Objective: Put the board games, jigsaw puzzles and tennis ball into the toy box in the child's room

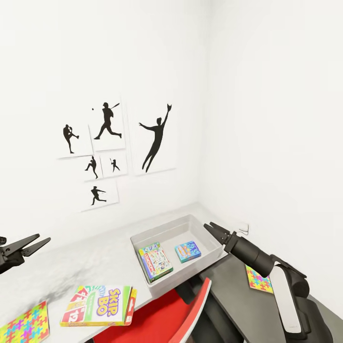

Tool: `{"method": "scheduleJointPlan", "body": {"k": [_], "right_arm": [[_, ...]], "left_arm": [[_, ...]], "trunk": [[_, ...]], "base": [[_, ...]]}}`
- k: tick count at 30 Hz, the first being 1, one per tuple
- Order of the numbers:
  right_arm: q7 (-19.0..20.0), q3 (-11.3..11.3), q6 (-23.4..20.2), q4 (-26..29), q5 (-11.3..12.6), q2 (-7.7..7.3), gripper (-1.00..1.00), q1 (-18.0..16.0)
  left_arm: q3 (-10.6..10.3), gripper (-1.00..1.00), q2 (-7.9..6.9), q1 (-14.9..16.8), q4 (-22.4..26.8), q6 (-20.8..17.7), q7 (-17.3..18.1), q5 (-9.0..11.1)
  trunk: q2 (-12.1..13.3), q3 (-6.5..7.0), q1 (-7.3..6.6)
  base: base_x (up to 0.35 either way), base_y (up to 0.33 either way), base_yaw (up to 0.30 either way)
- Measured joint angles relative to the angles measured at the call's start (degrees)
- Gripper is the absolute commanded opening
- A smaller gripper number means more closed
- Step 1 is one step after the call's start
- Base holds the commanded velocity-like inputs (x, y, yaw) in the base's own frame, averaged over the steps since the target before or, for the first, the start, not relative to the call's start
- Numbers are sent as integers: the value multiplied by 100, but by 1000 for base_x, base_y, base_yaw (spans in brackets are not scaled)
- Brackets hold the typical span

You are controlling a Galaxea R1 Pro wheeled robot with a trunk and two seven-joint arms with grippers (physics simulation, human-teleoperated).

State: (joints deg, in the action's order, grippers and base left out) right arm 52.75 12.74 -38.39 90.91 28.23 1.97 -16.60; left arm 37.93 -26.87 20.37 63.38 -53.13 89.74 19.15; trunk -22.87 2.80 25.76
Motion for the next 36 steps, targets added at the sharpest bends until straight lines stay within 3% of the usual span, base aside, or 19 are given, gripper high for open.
{"method": "scheduleJointPlan", "body": {"k": [15, 25, 36], "right_arm": [[10, 13, 8, -7, -4, -22, 100, 1], [21, 23, 10, -3, -3, -34, 100, 15], [-9, 22, 10, 6, -5, -15, 100, 62]], "left_arm": [[-6, 100, 0, -13, -33, 22, 0, -77], [1, 100, -27, -346, -23, 21, 0, -76], [3, 100, -26, -377, -27, 166, 0, -81]], "trunk": [[0, 0, 0], [1, 0, 1], [0, 0, 2]], "base": [[0, 0, 0], [-39, 86, 0], [-60, 26, 0]]}}
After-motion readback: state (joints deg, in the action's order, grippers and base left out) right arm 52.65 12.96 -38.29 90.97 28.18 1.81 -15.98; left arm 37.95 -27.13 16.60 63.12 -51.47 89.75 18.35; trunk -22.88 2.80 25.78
